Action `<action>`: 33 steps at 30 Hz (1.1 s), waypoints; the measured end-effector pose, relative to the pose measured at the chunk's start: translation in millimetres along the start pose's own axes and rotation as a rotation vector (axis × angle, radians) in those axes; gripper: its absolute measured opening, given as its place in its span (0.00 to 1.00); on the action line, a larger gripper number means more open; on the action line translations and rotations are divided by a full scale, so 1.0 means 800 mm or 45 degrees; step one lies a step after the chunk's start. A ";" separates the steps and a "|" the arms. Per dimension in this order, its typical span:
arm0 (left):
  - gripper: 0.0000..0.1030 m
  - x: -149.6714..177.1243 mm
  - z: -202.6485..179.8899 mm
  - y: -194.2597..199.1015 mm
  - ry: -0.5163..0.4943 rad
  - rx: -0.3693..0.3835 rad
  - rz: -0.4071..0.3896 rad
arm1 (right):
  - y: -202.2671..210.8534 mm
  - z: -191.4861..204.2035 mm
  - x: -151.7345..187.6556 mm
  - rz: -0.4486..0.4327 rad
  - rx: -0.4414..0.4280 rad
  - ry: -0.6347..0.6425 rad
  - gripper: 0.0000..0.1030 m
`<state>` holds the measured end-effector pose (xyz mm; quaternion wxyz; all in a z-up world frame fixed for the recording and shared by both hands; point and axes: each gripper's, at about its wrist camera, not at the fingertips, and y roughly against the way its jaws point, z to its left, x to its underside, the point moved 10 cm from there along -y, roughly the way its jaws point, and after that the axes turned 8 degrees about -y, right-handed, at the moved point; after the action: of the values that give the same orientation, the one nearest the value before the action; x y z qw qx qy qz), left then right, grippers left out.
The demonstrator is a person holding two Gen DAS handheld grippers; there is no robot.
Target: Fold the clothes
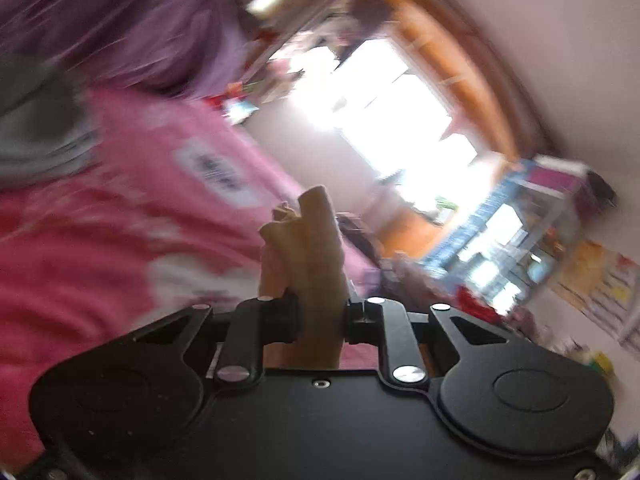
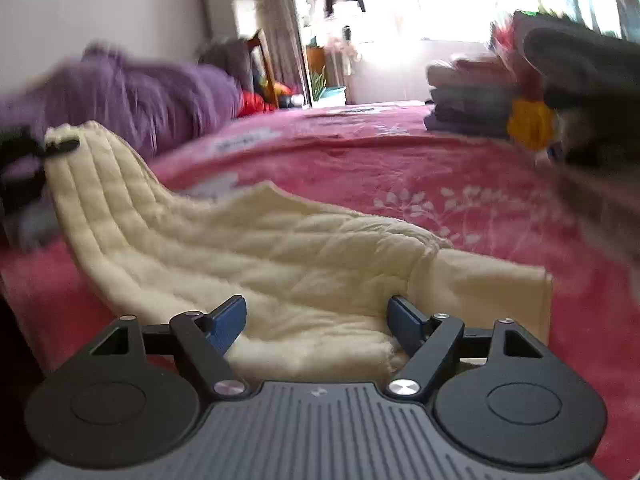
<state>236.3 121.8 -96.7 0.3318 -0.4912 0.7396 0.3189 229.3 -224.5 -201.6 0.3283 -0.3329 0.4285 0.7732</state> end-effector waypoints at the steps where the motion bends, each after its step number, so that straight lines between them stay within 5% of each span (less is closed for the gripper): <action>1: 0.16 0.000 -0.023 -0.001 -0.063 0.024 -0.011 | 0.005 -0.006 -0.005 -0.013 -0.045 -0.093 0.73; 9: 0.16 0.078 -0.183 -0.048 -0.689 0.133 0.059 | 0.051 -0.066 -0.032 -0.155 -0.328 -0.698 0.73; 17: 0.16 0.219 -0.279 -0.100 -1.359 0.260 0.170 | 0.077 -0.138 -0.029 -0.247 -0.329 -0.984 0.74; 23: 0.16 0.292 -0.302 -0.114 -1.662 0.300 0.238 | 0.083 -0.166 -0.020 -0.260 -0.310 -1.035 0.73; 33: 0.16 0.344 -0.308 -0.117 -1.870 0.328 0.315 | 0.084 -0.186 -0.025 -0.291 -0.320 -1.074 0.73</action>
<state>198.8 -246.0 -189.4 0.7559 -0.0231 0.4096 0.5103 221.7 -388.3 -217.1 0.5144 -0.0715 0.1206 0.8460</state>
